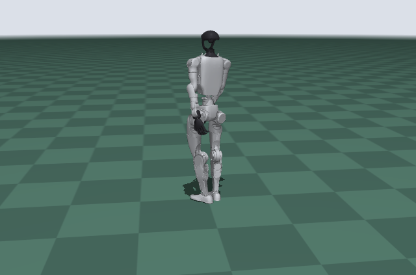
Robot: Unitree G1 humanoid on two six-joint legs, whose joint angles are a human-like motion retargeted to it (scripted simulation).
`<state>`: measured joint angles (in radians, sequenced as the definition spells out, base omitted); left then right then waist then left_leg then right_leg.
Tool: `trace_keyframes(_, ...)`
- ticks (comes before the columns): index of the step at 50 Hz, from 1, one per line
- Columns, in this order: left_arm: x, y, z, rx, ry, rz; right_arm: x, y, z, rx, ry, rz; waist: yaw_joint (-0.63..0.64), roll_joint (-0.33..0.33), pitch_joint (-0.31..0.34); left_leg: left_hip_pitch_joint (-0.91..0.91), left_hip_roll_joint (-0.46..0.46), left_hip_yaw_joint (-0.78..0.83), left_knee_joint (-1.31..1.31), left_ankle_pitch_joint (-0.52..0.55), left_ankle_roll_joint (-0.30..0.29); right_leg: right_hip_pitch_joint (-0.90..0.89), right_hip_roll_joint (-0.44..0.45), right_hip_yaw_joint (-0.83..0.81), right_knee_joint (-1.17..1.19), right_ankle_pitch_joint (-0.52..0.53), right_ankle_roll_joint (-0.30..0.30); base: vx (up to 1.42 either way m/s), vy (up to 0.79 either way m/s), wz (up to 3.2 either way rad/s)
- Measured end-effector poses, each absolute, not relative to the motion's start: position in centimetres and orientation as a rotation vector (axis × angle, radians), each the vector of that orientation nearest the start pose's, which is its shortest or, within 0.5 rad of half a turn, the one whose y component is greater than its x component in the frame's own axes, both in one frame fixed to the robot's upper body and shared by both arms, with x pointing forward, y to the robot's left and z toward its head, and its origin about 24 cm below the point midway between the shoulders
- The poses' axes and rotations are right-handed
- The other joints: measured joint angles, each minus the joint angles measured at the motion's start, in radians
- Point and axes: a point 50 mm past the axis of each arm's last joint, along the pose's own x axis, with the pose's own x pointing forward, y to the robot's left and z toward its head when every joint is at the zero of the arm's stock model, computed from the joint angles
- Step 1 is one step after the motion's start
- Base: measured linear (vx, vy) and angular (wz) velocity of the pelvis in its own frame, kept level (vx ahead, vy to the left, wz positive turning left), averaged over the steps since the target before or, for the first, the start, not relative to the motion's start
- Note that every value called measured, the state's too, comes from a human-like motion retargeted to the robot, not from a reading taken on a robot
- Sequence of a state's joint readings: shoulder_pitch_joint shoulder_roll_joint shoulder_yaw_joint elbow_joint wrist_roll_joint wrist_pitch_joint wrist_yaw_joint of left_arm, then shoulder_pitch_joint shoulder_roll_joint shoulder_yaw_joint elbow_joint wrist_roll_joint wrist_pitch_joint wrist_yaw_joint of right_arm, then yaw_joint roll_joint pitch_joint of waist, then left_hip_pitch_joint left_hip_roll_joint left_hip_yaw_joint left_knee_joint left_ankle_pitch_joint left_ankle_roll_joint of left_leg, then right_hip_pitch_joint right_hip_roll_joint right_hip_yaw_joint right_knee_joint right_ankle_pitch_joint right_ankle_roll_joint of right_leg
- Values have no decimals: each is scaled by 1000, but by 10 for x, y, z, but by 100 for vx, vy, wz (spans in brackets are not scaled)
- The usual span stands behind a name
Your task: In place motions
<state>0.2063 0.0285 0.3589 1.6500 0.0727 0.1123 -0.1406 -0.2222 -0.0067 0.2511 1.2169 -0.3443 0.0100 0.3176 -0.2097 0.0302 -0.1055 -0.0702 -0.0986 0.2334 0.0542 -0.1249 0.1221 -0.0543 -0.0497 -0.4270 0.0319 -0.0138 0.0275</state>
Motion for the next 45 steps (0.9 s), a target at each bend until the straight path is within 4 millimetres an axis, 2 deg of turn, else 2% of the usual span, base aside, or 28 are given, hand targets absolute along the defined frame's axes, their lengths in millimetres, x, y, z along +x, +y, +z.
trace_keyframes(2, -77, 139, -173, -449, 1828, 266, 152, -116, -153, -374, 1099, 689, -3, -2, -1, -1, 1, 2, 0, -1, 1, -1, 1, 1, 0, 1, 0, 0, 0, 0)
trace_keyframes(5, -32, 138, -180, -499, 1687, 315, 120, -132, -165, -356, 1237, 656, -6, -3, -3, -1, 1, 6, -2, -2, 3, -4, 2, 1, -1, 3, 1, -1, -1, -49)
trace_keyframes(8, 10, 144, -182, -472, 1583, 267, 84, -153, -174, -346, 1408, 607, 188, -14, 19, -29, 7, 209, 0, 13, 51, -18, 49, 195, 2, 28, -14, -1, -2, -241)
trace_keyframes(9, 21, 146, -182, -440, 1561, 236, 73, -161, -176, -338, 1461, 584, 128, -13, 11, -19, 8, 142, 1, 5, 30, -14, 31, 132, 0, 20, -8, -4, -1, 221)
trace_keyframes(10, 32, 149, -181, -403, 1542, 203, 63, -168, -177, -327, 1509, 559, 12, -10, -2, -6, 10, 17, 9, -7, -6, -6, -2, 12, -2, 5, 3, -5, -1, 332)
trace_keyframes(15, 94, 167, -173, -248, 1354, 112, -6, -206, -174, -300, 1783, 415, -8, 0, -3, -8, 4, 6, 2, -6, 3, -8, 0, -2, -1, 0, 6, -1, 0, 42)
trace_keyframes(19, 127, 172, -164, -179, 1239, 69, -42, -225, -168, -245, 1889, 270, -2, 4, 1, -12, 2, 4, 4, -5, 4, -7, -3, -7, -2, -2, 7, 0, 0, 0)
trace_keyframes(23, 138, 174, -161, -136, 1188, 31, -62, -232, -163, -194, 1945, 161, 4, 7, 3, -14, 0, 0, 5, -4, 5, -3, -6, -15, -3, -3, 8, 0, 0, 0)
trace_keyframes(25, 133, 174, -162, -122, 1201, 22, -65, -232, -162, -183, 1953, 134, 7, 9, 4, -13, -1, -1, 5, -4, 5, -2, -7, -16, -3, -4, 8, 0, 0, 0)
trace_keyframes(28, 115, 172, -168, -119, 1262, 8, -59, -229, -163, -189, 1939, 142, 13, 12, 4, -12, -2, -3, 5, -4, 5, -1, -8, -18, -2, -5, 8, 0, 0, 0)
trace_keyframes(32, 68, 167, -178, -145, 1419, 7, -29, -215, -170, -229, 1860, 242, 21, 14, 4, -8, -3, -1, 2, -4, 5, 0, -8, -15, -1, -5, 7, 0, 0, 0)
trace_keyframes(36, 4, 160, -182, -218, 1620, 59, 22, -191, -177, -290, 1695, 407, 28, 15, 5, 0, -2, 9, -2, -4, 4, 1, -7, -7, -1, -3, 5, 0, 0, 0)
trace_keyframes(40, -51, 153, -177, -312, 1777, 118, 78, -161, -175, -324, 1479, 559, 29, 15, 6, 6, -1, 15, -3, -5, 2, 1, -6, 2, -1, 0, 5, 0, 0, 0)
trace_keyframes(45, -103, 149, -166, -423, 1887, 194, 138, -119, -158, -322, 1193, 699, 30, 14, 5, 9, -1, 21, -4, -7, 0, -1, -5, 11, 0, 3, 4, 0, 0, 0)
